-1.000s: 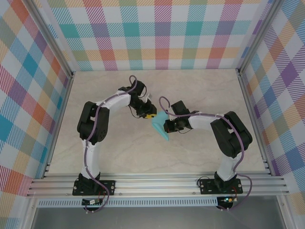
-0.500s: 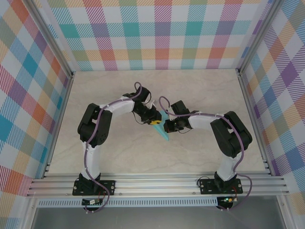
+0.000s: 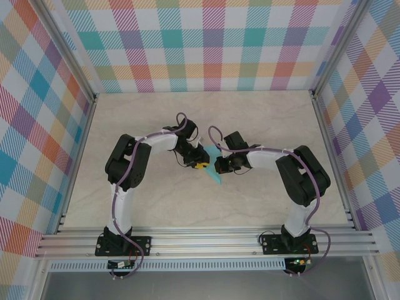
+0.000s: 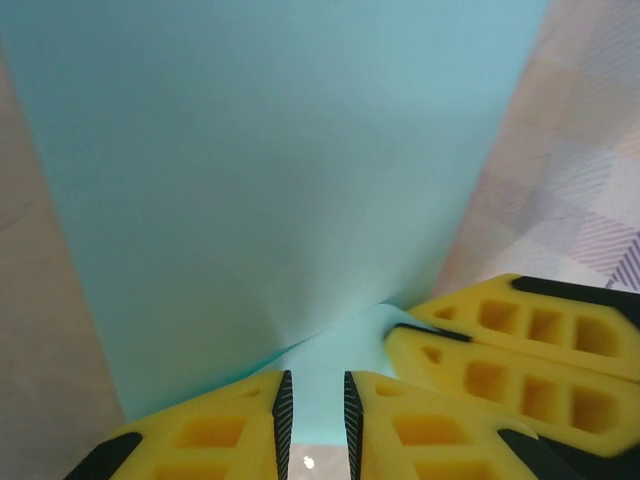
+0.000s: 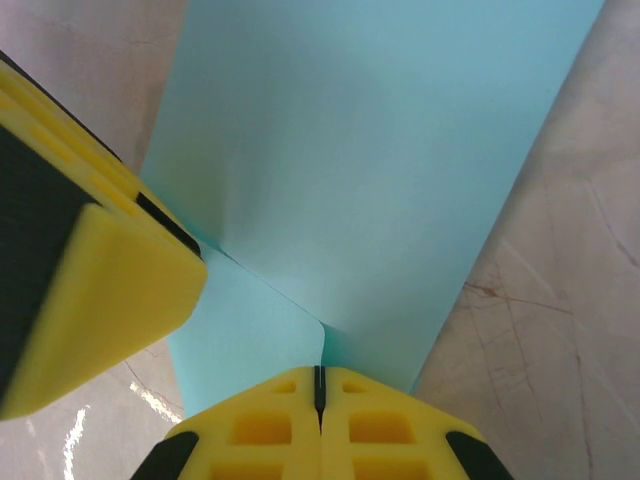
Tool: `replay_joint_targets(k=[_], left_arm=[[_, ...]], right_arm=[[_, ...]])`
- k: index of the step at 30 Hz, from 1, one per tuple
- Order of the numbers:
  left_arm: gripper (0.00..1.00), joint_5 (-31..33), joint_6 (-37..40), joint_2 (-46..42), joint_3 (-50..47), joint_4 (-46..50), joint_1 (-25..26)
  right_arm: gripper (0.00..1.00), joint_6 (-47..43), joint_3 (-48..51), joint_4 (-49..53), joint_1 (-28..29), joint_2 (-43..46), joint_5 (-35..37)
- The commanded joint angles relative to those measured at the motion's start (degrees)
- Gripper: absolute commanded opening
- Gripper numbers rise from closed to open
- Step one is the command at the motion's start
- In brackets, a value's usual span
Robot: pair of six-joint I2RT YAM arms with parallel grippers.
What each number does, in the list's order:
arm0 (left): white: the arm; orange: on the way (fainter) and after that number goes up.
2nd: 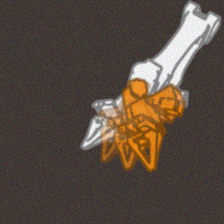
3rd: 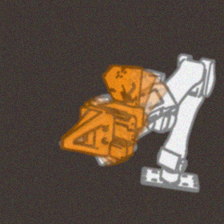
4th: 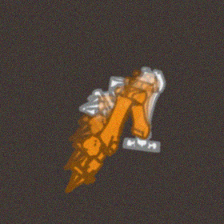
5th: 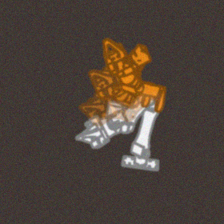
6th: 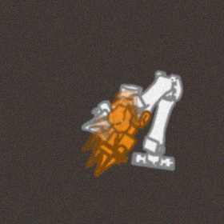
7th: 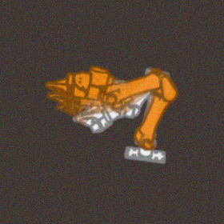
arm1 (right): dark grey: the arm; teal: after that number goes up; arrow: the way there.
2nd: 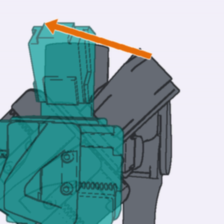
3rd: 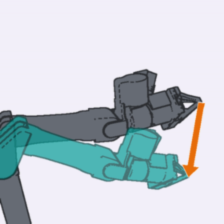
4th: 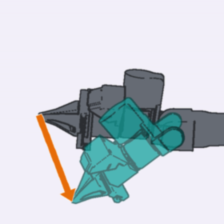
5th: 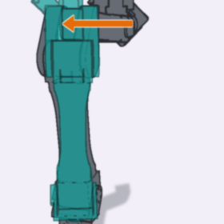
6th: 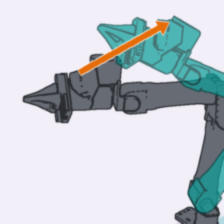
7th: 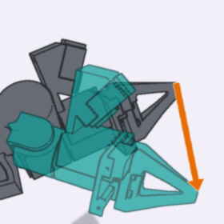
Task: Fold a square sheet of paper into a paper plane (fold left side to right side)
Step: Third fold the triangle at the center of the table.
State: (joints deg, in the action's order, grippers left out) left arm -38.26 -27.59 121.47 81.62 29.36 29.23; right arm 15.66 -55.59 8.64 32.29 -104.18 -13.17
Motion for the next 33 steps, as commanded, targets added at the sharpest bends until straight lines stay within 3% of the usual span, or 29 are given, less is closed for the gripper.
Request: replay_joint_targets(k=[1,13,23,26,33], left_arm=[[0.22,1.41,0.65,0.33,-1.71,0.23,0.40],[0.20,5.91,1.87,2.09,-3.99,0.96,0.43],[0.18,8.04,1.63,3.41,-4.45,1.07,0.40],[0.18,8.15,1.58,3.48,-4.20,1.05,0.44],[0.18,8.27,1.49,3.38,-3.79,1.15,0.43]], right_arm=[[0.00,-0.62,0.57,4.08,0.49,-3.18,0.69],[0.00,0.33,-1.32,5.17,0.41,-0.97,-0.80],[0.26,0.13,-5.15,13.05,-0.80,6.85,-0.26],[0.31,-0.51,-4.76,15.20,-0.83,9.01,-3.41],[0.31,4.02,-1.27,11.95,0.33,9.05,-16.15]])
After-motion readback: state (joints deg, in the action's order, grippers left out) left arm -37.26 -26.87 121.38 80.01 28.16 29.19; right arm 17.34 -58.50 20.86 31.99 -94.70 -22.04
